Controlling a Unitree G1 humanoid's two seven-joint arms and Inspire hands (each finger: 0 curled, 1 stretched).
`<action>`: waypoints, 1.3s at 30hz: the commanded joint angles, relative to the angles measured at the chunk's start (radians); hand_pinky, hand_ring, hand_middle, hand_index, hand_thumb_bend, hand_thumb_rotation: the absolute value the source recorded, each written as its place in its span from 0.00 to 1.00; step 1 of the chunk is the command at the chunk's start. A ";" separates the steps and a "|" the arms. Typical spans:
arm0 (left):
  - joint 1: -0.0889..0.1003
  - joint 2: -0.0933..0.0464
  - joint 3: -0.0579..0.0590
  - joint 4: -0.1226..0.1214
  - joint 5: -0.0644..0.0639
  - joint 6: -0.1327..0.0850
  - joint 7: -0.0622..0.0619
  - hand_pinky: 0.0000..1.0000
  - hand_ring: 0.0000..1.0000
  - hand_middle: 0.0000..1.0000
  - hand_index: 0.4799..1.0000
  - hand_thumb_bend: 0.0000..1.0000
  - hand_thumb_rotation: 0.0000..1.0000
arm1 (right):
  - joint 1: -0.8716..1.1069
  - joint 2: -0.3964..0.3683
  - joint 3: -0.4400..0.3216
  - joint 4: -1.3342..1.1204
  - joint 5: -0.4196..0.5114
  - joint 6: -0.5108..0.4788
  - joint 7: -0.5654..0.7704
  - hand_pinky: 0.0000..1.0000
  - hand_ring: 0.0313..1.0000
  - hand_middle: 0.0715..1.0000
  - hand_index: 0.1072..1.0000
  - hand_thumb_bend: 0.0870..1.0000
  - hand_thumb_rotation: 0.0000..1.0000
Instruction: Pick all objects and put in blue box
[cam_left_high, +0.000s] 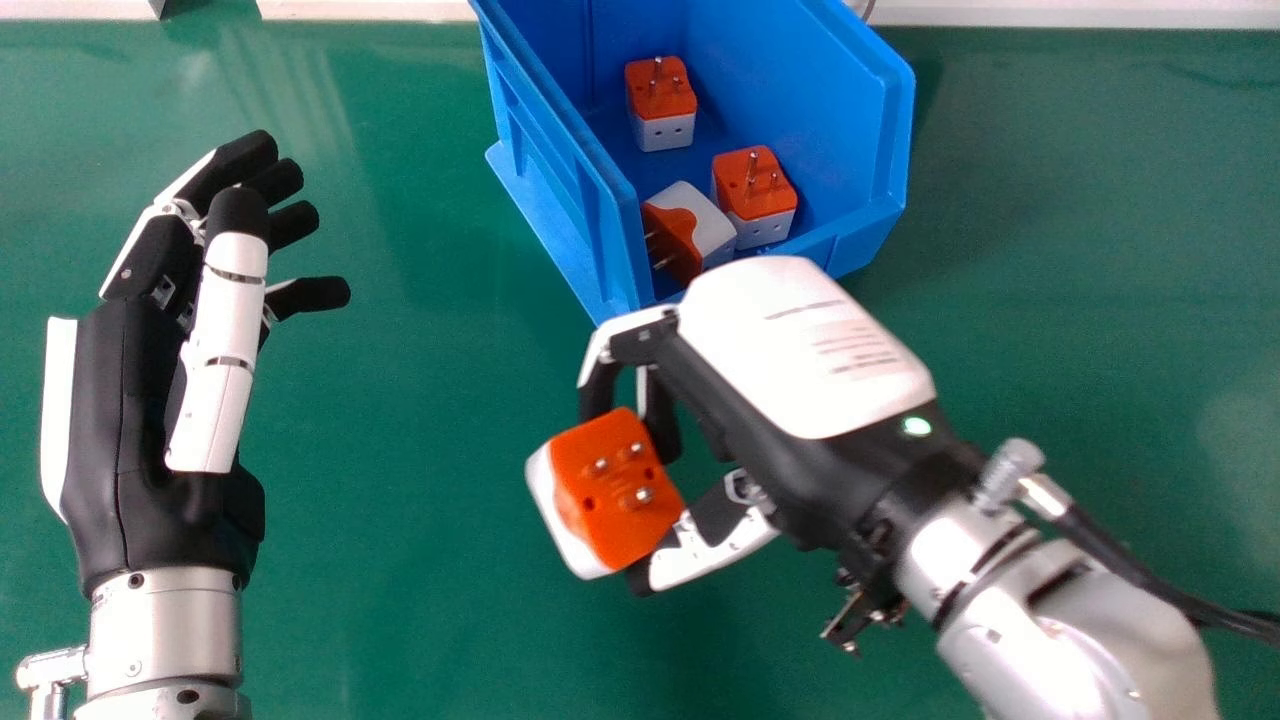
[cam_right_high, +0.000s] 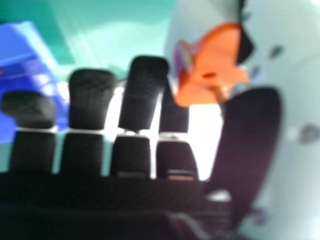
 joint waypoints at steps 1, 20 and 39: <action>-0.008 0.005 0.005 -0.004 -0.006 -0.010 -0.005 0.63 0.78 0.80 0.56 0.49 0.68 | 0.002 0.012 -0.037 -0.052 -0.014 0.004 -0.036 0.11 0.15 0.24 0.41 0.45 0.09; -0.027 0.007 0.006 -0.004 0.004 -0.012 0.001 0.64 0.78 0.80 0.57 0.45 0.67 | -0.245 0.028 -0.129 0.222 -0.042 0.009 -0.242 0.07 0.09 0.12 0.41 0.44 0.12; -0.024 0.016 0.023 -0.002 -0.016 -0.011 -0.007 0.59 0.76 0.78 0.52 0.45 0.65 | -0.625 0.055 -0.060 0.795 -0.050 0.046 -0.518 0.07 0.09 0.13 0.41 0.44 0.13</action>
